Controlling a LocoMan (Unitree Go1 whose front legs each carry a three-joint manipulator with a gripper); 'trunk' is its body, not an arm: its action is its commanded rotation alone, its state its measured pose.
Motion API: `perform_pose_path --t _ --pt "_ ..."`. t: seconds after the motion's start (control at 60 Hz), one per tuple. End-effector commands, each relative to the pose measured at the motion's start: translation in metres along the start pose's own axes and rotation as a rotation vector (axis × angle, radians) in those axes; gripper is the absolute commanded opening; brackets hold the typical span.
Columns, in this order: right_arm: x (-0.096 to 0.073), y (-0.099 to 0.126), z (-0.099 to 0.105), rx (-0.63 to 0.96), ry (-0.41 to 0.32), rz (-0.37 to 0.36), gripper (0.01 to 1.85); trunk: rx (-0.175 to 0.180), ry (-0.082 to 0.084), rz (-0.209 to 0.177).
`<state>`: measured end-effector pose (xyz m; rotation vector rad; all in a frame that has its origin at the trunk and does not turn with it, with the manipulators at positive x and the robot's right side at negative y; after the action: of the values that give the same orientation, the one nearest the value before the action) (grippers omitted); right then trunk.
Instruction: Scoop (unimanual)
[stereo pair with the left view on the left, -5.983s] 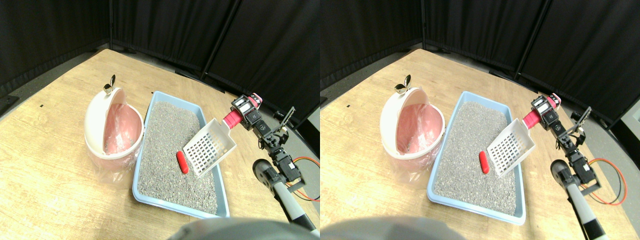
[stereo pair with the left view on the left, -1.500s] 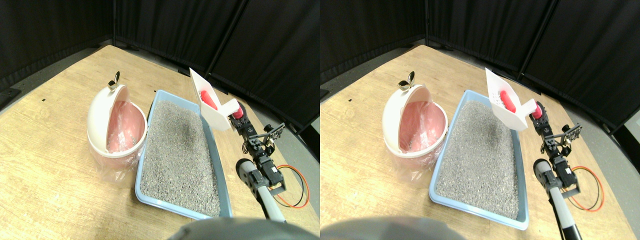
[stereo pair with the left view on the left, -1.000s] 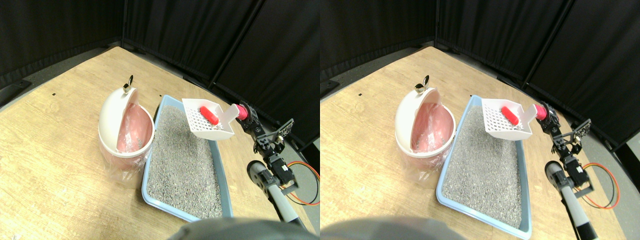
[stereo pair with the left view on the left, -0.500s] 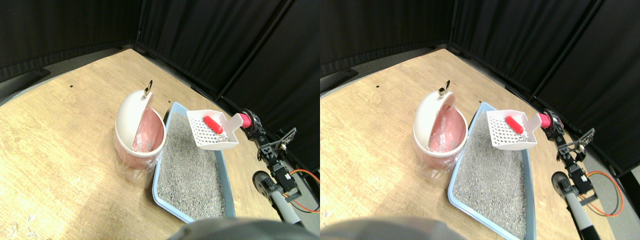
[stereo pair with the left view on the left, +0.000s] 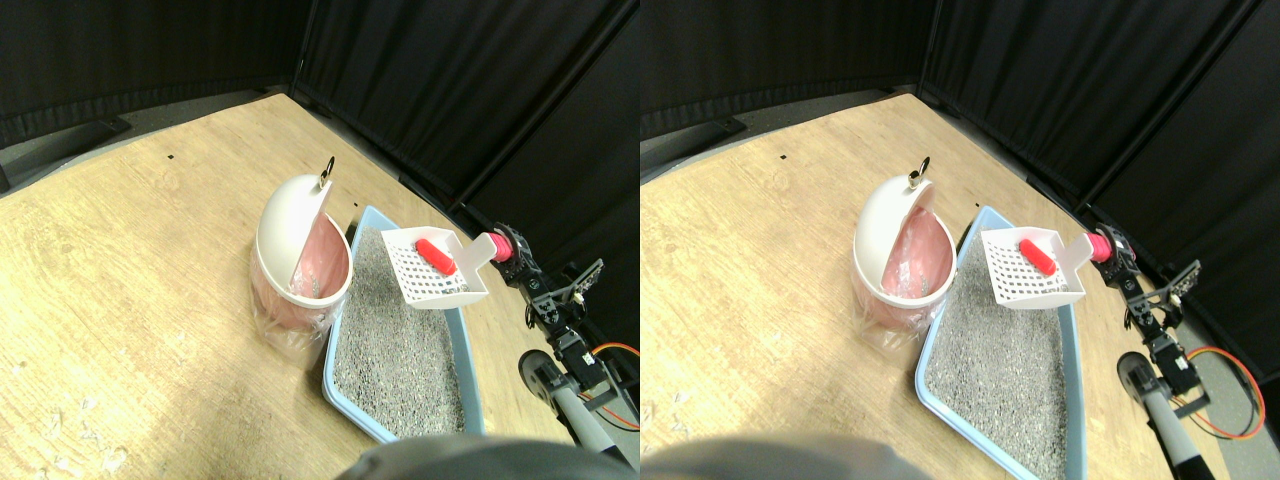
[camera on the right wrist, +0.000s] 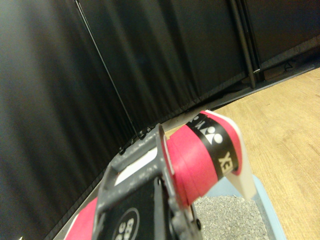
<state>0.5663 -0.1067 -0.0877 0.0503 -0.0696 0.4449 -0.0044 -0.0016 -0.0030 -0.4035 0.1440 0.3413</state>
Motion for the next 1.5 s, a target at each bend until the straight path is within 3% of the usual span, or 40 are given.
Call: perform_pose_path --t 0.017,0.433,0.8,0.967,1.5 --pt "0.001 0.014 0.010 0.013 -0.058 0.063 0.05 -0.017 -0.001 0.025" --pt "0.012 0.040 0.012 -0.062 -0.011 0.104 0.05 -0.038 -0.010 0.045" --pt "0.018 0.049 0.005 -0.165 0.049 0.106 0.05 -0.041 -0.012 0.042" --pt "0.019 0.052 0.002 -0.199 0.052 0.148 0.05 -0.045 -0.017 0.040" --pt "0.024 0.059 0.017 -0.287 0.075 0.173 0.05 -0.049 -0.018 0.033"
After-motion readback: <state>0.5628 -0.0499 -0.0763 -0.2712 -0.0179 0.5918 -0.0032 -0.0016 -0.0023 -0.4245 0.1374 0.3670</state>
